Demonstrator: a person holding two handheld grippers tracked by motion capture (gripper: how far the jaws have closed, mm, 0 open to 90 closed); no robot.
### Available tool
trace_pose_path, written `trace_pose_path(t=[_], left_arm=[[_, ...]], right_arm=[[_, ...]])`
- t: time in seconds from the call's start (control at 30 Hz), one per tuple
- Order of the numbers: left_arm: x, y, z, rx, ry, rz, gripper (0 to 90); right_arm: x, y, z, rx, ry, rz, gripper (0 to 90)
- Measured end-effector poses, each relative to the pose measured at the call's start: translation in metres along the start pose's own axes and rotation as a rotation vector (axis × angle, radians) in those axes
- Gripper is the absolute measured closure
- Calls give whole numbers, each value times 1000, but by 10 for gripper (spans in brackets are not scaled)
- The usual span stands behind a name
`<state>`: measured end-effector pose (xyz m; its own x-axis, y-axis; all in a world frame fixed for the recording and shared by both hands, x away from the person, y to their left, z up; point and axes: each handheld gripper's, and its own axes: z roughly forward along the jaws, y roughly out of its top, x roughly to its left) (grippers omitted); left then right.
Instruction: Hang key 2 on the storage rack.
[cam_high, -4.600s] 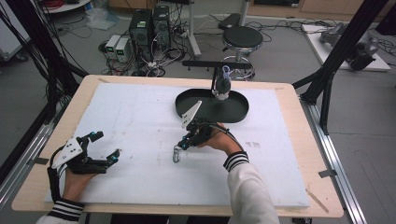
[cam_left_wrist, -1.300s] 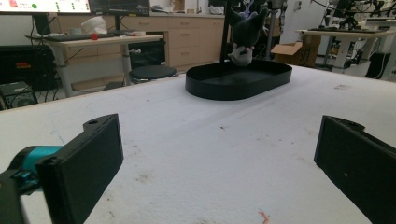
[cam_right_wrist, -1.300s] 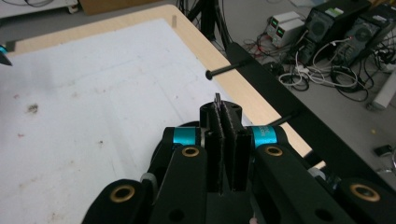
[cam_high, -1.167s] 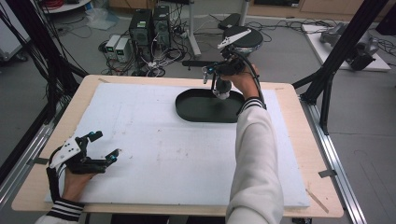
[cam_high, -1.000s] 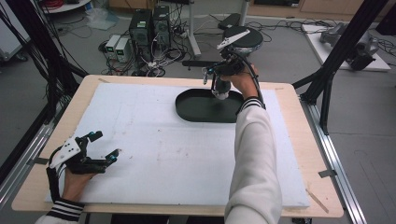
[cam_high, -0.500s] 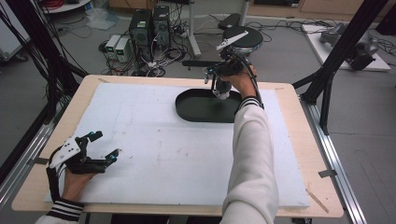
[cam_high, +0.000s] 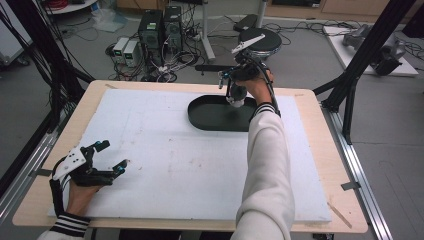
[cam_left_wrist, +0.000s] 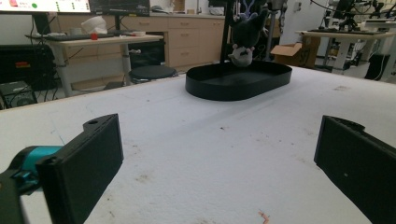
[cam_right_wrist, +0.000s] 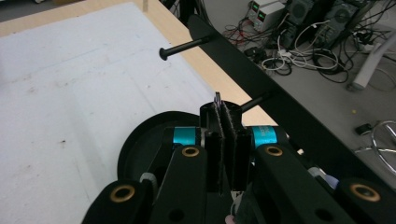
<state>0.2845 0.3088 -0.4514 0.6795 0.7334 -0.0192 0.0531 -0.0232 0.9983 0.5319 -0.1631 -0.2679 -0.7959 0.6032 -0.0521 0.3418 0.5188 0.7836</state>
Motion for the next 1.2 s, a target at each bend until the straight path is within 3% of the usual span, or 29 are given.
trace_pose_path(t=[1.2], left_arm=[[0,0,0,3,0,3,17]], right_arm=[[-12,-5,7,-51,-88,24,879]])
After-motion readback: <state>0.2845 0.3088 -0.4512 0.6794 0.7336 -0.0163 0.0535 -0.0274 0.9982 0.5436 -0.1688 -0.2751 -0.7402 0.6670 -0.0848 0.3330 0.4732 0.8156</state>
